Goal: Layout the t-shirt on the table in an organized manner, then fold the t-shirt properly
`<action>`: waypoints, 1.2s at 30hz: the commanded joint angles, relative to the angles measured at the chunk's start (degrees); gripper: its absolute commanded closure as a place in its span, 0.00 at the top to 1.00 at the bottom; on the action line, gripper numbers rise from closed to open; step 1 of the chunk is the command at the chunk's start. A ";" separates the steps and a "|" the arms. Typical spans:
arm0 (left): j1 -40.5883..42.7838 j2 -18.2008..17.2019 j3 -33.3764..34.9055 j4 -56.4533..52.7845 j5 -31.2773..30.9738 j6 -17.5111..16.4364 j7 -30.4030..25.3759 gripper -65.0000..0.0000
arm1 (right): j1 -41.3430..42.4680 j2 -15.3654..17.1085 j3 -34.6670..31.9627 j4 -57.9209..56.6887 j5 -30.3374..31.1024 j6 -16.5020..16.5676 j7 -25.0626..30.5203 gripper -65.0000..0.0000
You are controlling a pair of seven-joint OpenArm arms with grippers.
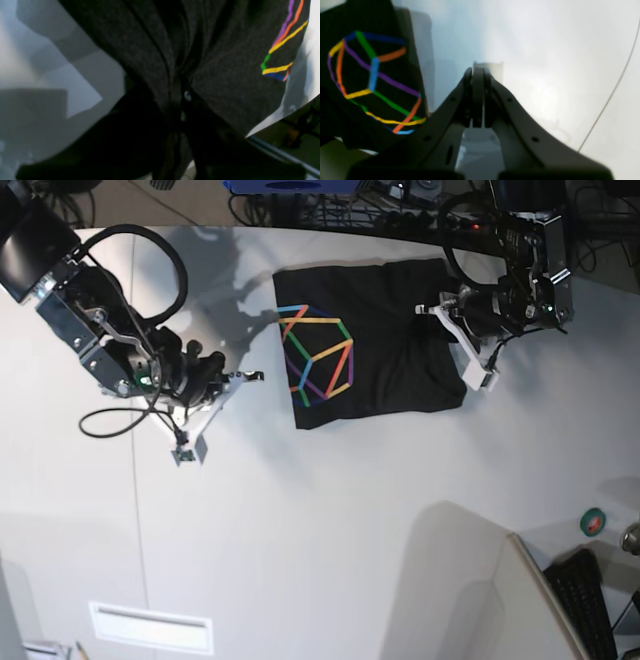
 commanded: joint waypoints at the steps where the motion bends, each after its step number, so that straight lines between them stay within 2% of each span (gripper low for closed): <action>1: -1.06 -0.65 1.31 0.52 3.34 0.42 0.70 0.00 | 1.10 0.43 0.56 0.90 -0.22 0.19 0.77 0.00; 8: -4.58 -3.90 12.56 1.48 11.25 0.42 0.70 0.00 | 0.48 1.66 2.32 0.90 -0.22 0.19 0.86 0.00; 11: -6.60 -4.78 17.58 3.15 14.86 0.42 0.70 0.00 | -3.21 2.19 8.30 2.22 -0.22 0.19 2.88 0.00; 16: -11.00 -4.78 24.34 3.95 24.26 0.42 0.79 0.00 | -10.16 4.13 16.65 7.23 -0.22 0.19 10.17 0.00; 22: -17.50 -4.78 35.77 3.95 33.94 0.25 0.61 0.00 | -17.37 3.95 30.72 7.23 -0.22 0.19 11.58 0.00; 29: -27.70 -4.78 50.81 3.59 35.52 0.25 0.61 0.00 | -21.50 4.30 39.07 5.91 -0.22 0.19 11.58 0.00; 36: -33.85 -4.26 64.26 3.86 35.52 0.25 0.35 0.00 | -22.99 4.30 40.30 5.82 -0.22 0.19 11.58 0.00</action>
